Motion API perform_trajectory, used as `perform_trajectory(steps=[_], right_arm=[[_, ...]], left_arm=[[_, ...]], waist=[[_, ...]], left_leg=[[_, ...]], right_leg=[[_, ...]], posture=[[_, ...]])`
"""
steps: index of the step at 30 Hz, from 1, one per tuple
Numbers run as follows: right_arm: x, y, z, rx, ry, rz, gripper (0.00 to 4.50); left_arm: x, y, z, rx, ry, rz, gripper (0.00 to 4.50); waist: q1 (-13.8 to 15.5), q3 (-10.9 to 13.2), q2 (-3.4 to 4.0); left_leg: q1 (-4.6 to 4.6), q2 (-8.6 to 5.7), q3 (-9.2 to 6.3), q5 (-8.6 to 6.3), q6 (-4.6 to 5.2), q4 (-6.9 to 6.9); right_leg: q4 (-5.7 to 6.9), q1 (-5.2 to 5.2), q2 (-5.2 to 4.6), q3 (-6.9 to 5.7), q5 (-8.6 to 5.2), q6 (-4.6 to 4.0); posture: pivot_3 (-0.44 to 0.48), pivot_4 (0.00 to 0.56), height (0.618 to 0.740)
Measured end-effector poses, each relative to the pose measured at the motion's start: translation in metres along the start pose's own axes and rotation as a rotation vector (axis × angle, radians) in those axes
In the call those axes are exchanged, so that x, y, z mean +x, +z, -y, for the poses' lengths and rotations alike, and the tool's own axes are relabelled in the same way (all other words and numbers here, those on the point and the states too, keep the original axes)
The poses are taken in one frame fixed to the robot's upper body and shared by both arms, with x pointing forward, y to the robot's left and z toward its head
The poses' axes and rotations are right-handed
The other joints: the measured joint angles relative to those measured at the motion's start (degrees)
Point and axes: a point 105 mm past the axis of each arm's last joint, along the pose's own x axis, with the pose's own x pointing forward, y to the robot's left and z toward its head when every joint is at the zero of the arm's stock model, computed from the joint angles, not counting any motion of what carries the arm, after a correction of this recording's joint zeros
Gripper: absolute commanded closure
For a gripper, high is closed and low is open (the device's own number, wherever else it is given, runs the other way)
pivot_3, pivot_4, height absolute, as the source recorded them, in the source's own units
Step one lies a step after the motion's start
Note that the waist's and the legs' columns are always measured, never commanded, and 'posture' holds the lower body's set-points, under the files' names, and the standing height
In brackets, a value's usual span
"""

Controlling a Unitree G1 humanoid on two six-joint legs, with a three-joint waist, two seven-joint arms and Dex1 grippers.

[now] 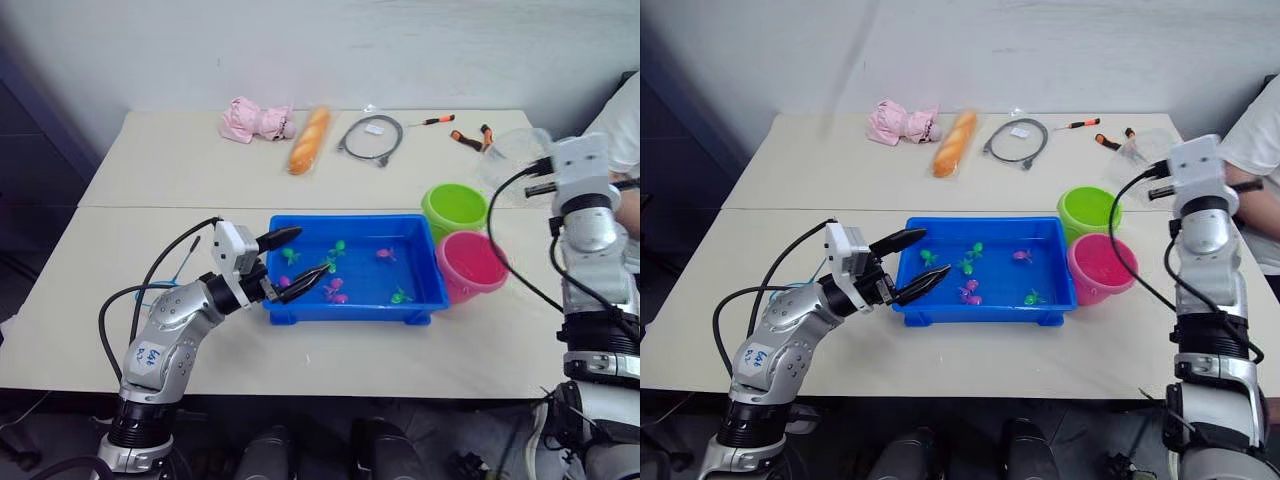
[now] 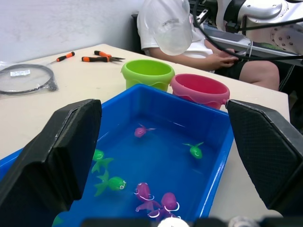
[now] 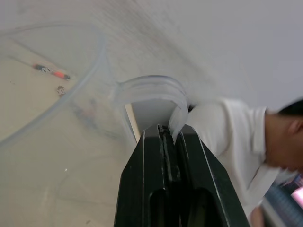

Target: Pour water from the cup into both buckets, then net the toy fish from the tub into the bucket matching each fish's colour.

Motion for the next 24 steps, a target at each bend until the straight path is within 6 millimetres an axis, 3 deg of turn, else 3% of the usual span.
perform_trajectory(steps=[3, 5, 10, 13, 16, 23, 24], right_arm=[[-0.007, -0.009, 0.025, 0.343, -0.012, -0.065, 4.47], [-0.017, -0.022, 0.035, 0.483, -0.024, -0.107, 4.47], [-0.049, -0.083, 0.036, 0.700, -0.092, -0.279, 4.47], [-0.069, -0.116, 0.024, 0.729, -0.109, -0.354, 4.47], [-0.079, -0.136, 0.010, 0.744, -0.131, -0.383, 4.47], [-0.083, -0.155, 0.001, 0.627, -0.188, -0.395, 4.47], [-0.084, -0.157, 0.002, 0.631, -0.207, -0.397, 4.14]], left_arm=[[-0.001, 0.006, 0.007, -0.036, -0.045, 0.029, 0.00], [-0.004, 0.009, 0.016, -0.036, -0.109, 0.016, 0.00], [-0.014, 0.002, 0.037, -0.012, -0.263, -0.076, 0.00], [-0.013, -0.002, 0.051, -0.009, -0.343, -0.098, 0.00], [-0.011, -0.006, 0.056, -0.031, -0.345, -0.095, 0.00], [-0.009, -0.005, 0.054, -0.030, -0.337, -0.088, 0.00], [-0.009, -0.004, 0.052, -0.025, -0.333, -0.089, 0.00]], waist=[[0.0, 0.0, 0.00], [0.0, 0.0, 0.00], [-0.2, 0.0, 0.00], [-0.4, 0.0, 0.02], [-0.8, 0.0, 0.02], [-1.5, 0.0, 0.03], [-1.5, 0.0, 0.03]], left_leg=[[0.01, 0.02, -0.04, -0.01, 0.03, -0.03], [0.03, 0.04, -0.07, -0.02, 0.03, -0.06], [0.09, 0.00, 0.02, -0.02, 0.08, -0.07], [0.12, 0.00, 0.04, -0.02, 0.08, -0.09], [0.13, 0.00, 0.05, -0.02, 0.08, -0.09], [0.13, -0.01, 0.03, -0.01, 0.07, -0.09], [0.14, -0.01, 0.03, -0.01, 0.07, -0.08]], right_leg=[[0.02, 0.03, 0.00, -0.01, 0.00, 0.00], [0.03, 0.05, 0.01, -0.02, 0.00, 0.00], [-0.07, 0.05, -0.01, 0.08, 0.00, 0.00], [-0.04, 0.03, 0.00, 0.13, 0.00, 0.00], [-0.03, 0.03, 0.00, 0.15, 0.00, 0.00], [-0.01, 0.03, -0.01, 0.15, 0.00, 0.00], [-0.02, 0.04, -0.01, 0.15, 0.00, 0.00]], posture=[[0.000, 0.150, 0.738], [0.000, 0.150, 0.738], [0.000, 0.150, 0.738], [0.000, 0.150, 0.738], [0.000, 0.150, 0.738], [0.000, 0.150, 0.738], [0.000, 0.150, 0.738]])
